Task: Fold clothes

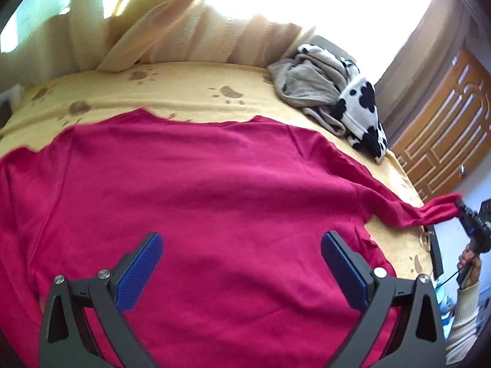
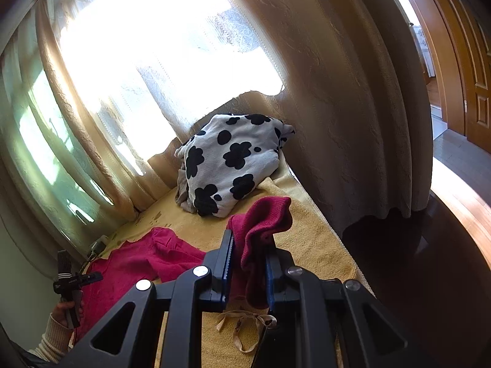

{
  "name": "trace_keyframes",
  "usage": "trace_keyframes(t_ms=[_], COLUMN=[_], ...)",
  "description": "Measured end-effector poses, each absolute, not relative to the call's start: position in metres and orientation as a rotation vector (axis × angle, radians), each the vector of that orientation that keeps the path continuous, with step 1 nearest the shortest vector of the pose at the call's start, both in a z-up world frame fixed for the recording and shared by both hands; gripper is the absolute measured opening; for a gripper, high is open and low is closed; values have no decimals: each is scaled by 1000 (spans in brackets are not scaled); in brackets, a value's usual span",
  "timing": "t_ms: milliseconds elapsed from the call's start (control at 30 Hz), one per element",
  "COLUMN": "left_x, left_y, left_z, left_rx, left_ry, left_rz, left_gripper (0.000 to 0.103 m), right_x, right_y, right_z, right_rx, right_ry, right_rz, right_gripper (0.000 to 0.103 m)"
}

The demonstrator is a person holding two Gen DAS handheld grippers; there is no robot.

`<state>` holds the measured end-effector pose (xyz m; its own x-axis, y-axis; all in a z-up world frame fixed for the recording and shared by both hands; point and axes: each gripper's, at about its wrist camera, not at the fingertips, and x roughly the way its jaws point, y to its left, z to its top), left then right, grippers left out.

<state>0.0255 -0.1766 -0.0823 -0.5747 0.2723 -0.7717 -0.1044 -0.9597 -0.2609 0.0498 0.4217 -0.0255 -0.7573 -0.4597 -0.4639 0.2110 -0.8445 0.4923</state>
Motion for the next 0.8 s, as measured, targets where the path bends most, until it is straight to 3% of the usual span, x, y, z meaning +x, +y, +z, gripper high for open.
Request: trace_keyframes(t_ms=[167,300,500,800], left_x=[-35,-85,-140,-171], left_y=[-90,-45,-11,2], left_z=[-79,-86,-115,-112], left_rx=[-1343,-1396,-1519,-1398], left_ry=[-32,15,293,487], left_rz=[2471,2417,2503,2732], left_gripper=[103,103,103,103], right_x=[58,66,75,78], right_y=[418,419,421,410], right_z=[-19,-15,-5,0], right_rx=[806,775,725,673], right_ry=[-573,-577,-585,-557], right_rz=[-2566,-2563,-2552,-2510], right_gripper=[19,19,19,19])
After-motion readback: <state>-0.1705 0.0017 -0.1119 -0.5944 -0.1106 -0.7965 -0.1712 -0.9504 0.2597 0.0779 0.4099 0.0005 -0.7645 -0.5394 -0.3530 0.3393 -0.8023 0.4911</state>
